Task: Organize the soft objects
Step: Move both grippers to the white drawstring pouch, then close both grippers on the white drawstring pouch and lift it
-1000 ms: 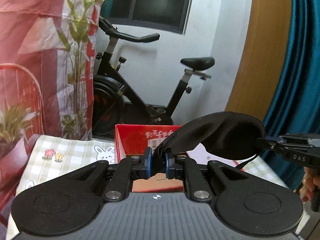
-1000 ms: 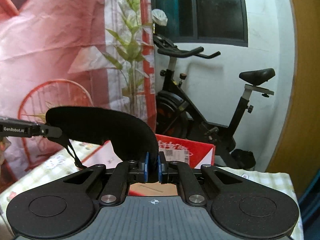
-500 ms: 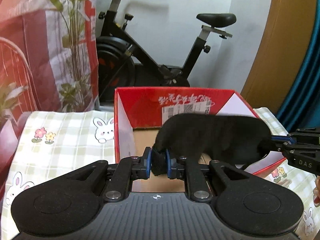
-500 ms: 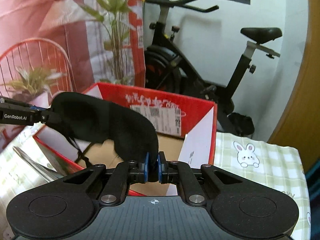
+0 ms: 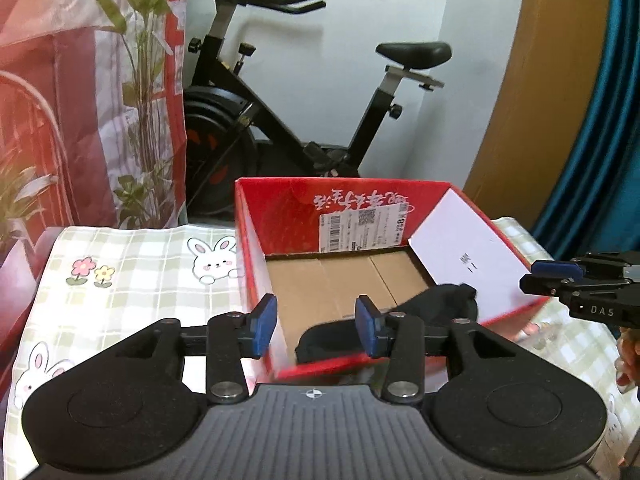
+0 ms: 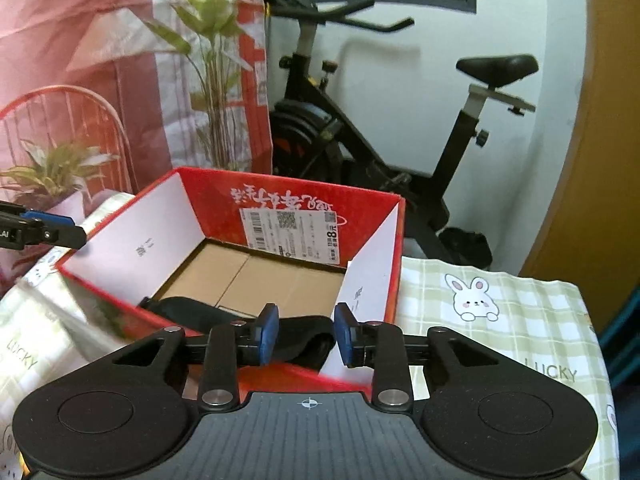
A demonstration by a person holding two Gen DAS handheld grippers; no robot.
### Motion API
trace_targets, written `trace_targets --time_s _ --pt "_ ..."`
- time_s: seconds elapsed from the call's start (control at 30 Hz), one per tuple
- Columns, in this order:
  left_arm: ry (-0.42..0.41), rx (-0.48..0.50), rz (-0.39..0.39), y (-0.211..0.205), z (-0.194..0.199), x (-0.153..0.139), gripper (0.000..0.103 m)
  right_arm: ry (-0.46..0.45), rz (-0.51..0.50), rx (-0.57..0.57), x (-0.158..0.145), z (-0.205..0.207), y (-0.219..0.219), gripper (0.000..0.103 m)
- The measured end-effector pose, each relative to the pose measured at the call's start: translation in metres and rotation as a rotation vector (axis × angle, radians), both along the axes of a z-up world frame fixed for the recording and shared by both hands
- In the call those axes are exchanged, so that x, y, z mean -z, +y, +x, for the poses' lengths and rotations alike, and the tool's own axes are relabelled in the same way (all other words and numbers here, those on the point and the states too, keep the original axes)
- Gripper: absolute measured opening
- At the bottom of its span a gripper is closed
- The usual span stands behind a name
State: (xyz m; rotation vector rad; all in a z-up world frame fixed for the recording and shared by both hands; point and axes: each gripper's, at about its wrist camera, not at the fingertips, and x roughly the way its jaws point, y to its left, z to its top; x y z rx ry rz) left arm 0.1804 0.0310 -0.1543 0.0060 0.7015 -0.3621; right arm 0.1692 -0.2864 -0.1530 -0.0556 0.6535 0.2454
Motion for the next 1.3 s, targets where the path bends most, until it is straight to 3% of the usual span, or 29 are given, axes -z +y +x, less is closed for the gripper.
trace_targets --time_s 0.23,0.37,0.7,1.03,1.1,1.17,1.2,1.3 --pt "0.014 -0.013 -0.065 0.034 -0.042 0.011 0.049 -0.009 -0.014 -0.053 0.007 -0.046 -0.006 0.031" --pt "0.037 0.025 -0.055 0.033 -0.051 0.022 0.049 0.022 -0.031 -0.124 0.015 -0.055 0.006 0.032" --pt "0.118 0.078 -0.074 0.008 -0.039 0.059 0.049 0.069 -0.007 -0.205 0.033 -0.044 0.036 0.033" --pt "0.118 0.164 -0.041 -0.023 -0.028 0.079 0.048 0.110 0.057 -0.224 0.047 -0.027 0.043 0.029" --pt "0.124 0.170 -0.042 -0.024 -0.027 0.080 0.042 0.114 0.063 -0.220 0.048 -0.025 0.043 0.025" --pt "0.120 0.159 -0.034 -0.024 -0.026 0.079 0.030 0.120 0.076 -0.220 0.049 -0.025 0.042 0.009" --pt "0.121 0.153 -0.037 -0.022 -0.026 0.079 0.023 0.123 0.079 -0.216 0.049 -0.024 0.042 0.009" --pt "0.115 0.145 -0.071 -0.015 -0.026 0.076 0.019 0.111 0.089 -0.216 0.046 -0.026 0.042 0.006"
